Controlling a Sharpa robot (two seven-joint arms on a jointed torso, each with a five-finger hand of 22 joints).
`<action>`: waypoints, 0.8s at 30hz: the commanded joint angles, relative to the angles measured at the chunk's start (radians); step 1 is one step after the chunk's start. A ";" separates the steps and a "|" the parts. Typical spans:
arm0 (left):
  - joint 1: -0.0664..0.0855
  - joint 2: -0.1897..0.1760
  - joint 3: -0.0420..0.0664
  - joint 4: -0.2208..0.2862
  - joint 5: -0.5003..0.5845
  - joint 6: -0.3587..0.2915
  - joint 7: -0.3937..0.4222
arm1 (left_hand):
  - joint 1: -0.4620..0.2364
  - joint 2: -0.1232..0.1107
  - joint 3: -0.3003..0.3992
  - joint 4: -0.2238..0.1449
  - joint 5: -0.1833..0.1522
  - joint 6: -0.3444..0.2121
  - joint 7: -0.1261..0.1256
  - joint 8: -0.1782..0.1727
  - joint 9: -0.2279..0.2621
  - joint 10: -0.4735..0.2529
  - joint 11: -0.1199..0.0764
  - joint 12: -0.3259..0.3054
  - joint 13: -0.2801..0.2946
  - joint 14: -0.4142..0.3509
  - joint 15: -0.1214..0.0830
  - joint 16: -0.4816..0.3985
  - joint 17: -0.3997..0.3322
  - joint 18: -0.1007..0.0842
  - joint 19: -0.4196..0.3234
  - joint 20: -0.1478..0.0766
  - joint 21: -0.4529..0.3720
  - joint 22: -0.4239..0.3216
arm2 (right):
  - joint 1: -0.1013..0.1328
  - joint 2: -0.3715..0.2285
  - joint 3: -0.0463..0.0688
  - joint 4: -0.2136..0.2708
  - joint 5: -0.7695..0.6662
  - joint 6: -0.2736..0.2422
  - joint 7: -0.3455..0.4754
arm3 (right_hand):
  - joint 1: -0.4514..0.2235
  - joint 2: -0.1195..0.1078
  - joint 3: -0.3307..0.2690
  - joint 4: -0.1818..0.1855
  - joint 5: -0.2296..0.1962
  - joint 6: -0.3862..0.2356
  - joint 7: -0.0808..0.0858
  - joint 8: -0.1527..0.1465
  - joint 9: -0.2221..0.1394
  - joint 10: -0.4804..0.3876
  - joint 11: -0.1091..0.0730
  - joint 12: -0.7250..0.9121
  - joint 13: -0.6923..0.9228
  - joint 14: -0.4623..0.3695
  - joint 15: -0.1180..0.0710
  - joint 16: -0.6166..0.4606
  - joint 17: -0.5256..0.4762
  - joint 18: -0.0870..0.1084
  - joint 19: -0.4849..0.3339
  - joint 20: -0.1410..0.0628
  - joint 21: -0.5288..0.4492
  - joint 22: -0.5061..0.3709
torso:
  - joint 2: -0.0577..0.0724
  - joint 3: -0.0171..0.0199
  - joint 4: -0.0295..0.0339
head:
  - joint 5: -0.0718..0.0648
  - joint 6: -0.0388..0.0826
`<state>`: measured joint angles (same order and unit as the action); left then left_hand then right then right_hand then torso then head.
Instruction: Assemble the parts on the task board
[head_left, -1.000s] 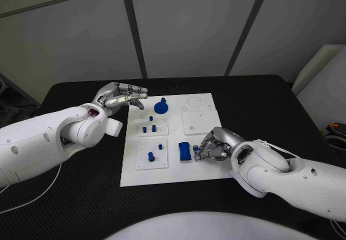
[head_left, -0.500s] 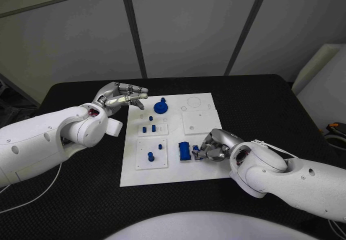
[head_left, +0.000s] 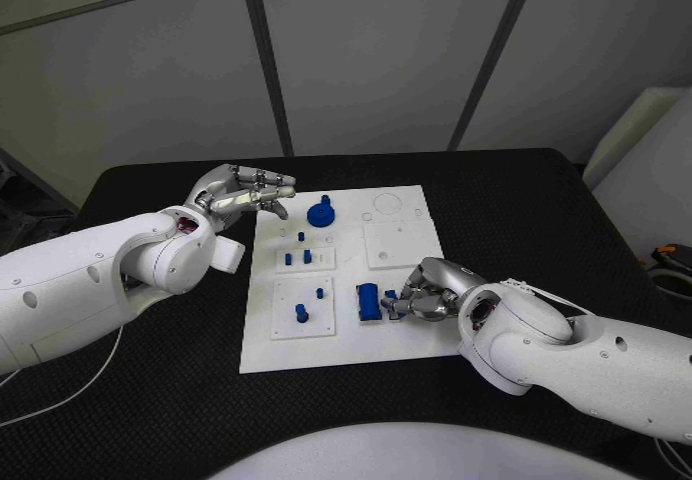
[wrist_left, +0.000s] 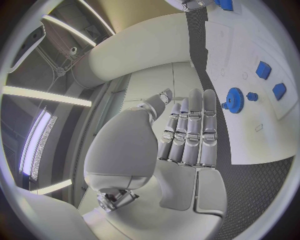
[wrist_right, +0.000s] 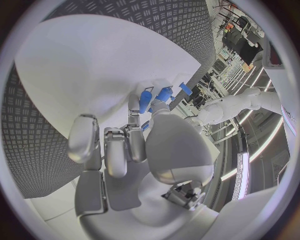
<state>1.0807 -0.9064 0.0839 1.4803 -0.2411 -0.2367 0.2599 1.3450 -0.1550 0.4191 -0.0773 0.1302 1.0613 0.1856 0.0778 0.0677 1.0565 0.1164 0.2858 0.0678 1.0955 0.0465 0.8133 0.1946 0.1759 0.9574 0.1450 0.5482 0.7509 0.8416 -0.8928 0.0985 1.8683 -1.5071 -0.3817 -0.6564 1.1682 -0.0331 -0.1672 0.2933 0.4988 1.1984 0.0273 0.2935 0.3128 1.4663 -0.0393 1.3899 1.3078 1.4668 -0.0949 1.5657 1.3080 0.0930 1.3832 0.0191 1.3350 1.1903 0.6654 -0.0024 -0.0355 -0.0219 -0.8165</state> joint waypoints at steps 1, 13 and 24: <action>0.001 0.002 0.001 -0.002 0.002 0.011 0.003 | -0.001 0.011 0.003 -0.003 -0.004 0.001 -0.008 0.000 -0.001 -0.004 0.000 0.006 -0.001 0.000 -0.003 -0.006 -0.002 0.005 -0.003 0.001 -0.004 -0.001 | 0.000 0.005 0.000 0.009 -0.006 -0.002 0.019 | -0.021 0.004 -0.011 0.001 -0.017 0.000 -0.002 0.006 0.004 0.039 -0.004 0.004 0.136 0.104 -0.005 0.005 0.263 -0.013 -0.001 -0.005 0.000 0.001 | 0.000 -0.0001 0.0000 | 0.000 0.000; 0.000 0.002 0.001 -0.003 0.002 0.011 0.003 | -0.002 0.011 0.003 -0.002 -0.004 0.000 -0.007 0.000 -0.001 -0.006 0.001 0.007 -0.002 -0.001 -0.002 -0.006 -0.002 0.005 -0.003 0.001 -0.004 -0.001 | 0.000 -0.001 -0.001 0.017 -0.014 -0.012 0.025 | -0.031 0.007 -0.015 0.001 -0.020 -0.001 -0.002 0.009 0.007 0.039 -0.004 0.004 0.137 0.104 -0.005 0.005 0.263 -0.014 0.000 -0.005 0.001 0.003 | 0.000 0.0004 -0.0006 | -0.001 0.002; -0.001 0.002 0.001 -0.004 0.002 0.010 0.002 | -0.002 0.011 0.003 -0.002 -0.004 0.000 -0.007 0.000 -0.001 -0.006 0.001 0.007 -0.002 -0.001 -0.002 -0.006 -0.002 0.005 -0.003 0.001 -0.004 -0.001 | 0.000 -0.021 -0.001 0.031 -0.024 -0.019 0.026 | -0.033 0.007 -0.016 0.001 -0.020 -0.001 -0.002 0.009 0.007 0.040 -0.005 0.006 0.138 0.104 -0.005 0.005 0.263 -0.014 0.000 -0.005 0.001 0.003 | -0.001 0.0001 -0.0003 | -0.003 0.004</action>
<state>1.0784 -0.9055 0.0839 1.4761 -0.2410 -0.2358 0.2588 1.3450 -0.1550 0.4191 -0.0773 0.1302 1.0613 0.1856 0.0778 0.0677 1.0565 0.1163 0.2858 0.0670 1.0955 0.0465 0.8133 0.1939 0.1760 0.9574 0.1450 0.5482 0.7509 0.8410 -0.9113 0.0981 1.8944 -1.5214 -0.3885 -0.6492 1.1460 -0.0247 -0.1787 0.2934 0.4840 1.1983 0.0274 0.2993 0.3191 1.4665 -0.0393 1.3900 1.3077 1.4667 -0.0948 1.5657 1.3077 0.0931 1.3832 0.0192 1.3350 1.1920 0.6644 -0.0016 -0.0360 -0.0228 -0.8141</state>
